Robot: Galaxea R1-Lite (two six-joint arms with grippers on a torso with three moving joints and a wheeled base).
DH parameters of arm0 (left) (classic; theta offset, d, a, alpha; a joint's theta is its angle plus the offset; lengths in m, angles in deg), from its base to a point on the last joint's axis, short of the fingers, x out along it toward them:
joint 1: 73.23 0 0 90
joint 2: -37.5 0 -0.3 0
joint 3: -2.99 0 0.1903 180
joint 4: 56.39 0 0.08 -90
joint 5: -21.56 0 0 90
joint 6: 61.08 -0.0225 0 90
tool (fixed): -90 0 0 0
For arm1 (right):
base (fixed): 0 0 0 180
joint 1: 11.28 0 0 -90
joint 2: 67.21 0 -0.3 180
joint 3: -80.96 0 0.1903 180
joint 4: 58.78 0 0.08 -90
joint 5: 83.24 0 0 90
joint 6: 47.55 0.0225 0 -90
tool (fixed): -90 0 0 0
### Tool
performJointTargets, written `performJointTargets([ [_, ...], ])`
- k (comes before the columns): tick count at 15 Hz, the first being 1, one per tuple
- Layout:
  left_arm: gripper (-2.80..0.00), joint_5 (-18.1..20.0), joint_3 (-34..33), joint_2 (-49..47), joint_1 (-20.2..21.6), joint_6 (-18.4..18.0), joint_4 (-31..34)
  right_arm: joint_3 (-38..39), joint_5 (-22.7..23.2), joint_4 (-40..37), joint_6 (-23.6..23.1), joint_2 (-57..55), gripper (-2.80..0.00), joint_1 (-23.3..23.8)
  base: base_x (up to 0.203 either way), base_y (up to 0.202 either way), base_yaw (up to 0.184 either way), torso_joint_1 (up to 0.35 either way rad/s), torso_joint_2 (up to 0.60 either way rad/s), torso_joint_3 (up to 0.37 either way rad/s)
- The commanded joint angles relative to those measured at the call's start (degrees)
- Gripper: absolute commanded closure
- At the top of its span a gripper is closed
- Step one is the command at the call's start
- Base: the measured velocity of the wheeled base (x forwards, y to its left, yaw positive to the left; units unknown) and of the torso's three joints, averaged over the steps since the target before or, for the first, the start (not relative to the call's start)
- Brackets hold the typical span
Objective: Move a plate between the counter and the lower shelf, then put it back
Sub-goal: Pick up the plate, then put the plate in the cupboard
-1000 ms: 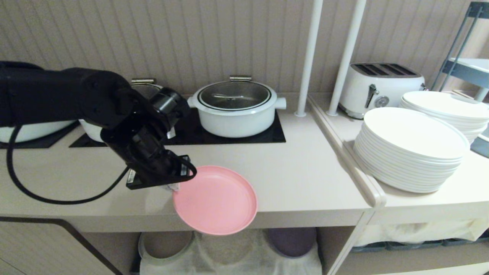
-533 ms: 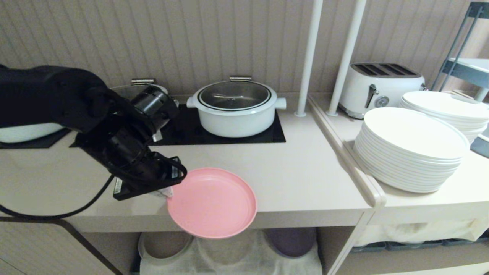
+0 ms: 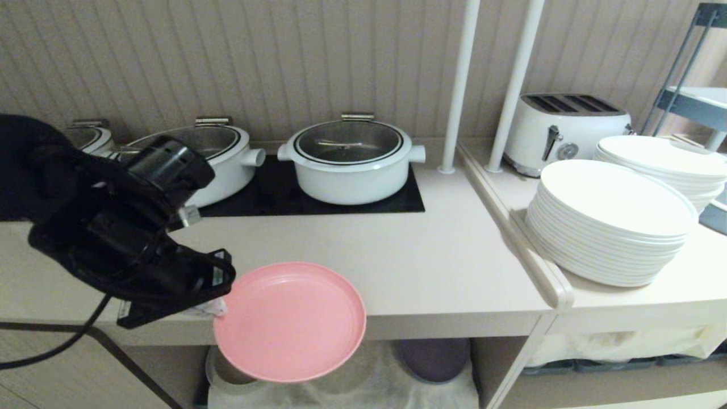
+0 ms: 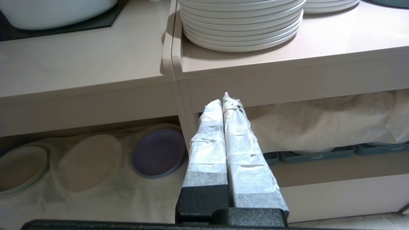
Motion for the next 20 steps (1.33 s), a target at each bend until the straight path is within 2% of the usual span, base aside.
performJointTargets([
  [1,0.0,0.71,-1.76,4.04,0.93,0.21,0.28,0.0,-0.03,0.04,0.03,0.0,0.0,0.0,0.0,0.0,0.0,0.0,0.0,0.0],
  [7,0.0,1.7,-9.68,13.56,0.99,0.42,0.29,0.0,-0.03,0.04,0.03,-0.04,0.0,0.0,0.0,0.0,0.0,0.0,0.0,0.0],
  [11,0.0,1.58,-14.44,20.31,0.99,2.24,0.39,0.0,-0.03,0.04,0.03,0.0,0.0,0.0,0.0,0.0,0.0,0.0,0.0,0.0],
  [20,0.0,1.2,-26.65,35.96,0.99,2.32,0.99,0.0,-0.03,0.04,0.03,0.0,0.0,0.0,0.0,0.0,0.0,0.0,0.0,0.0],
])
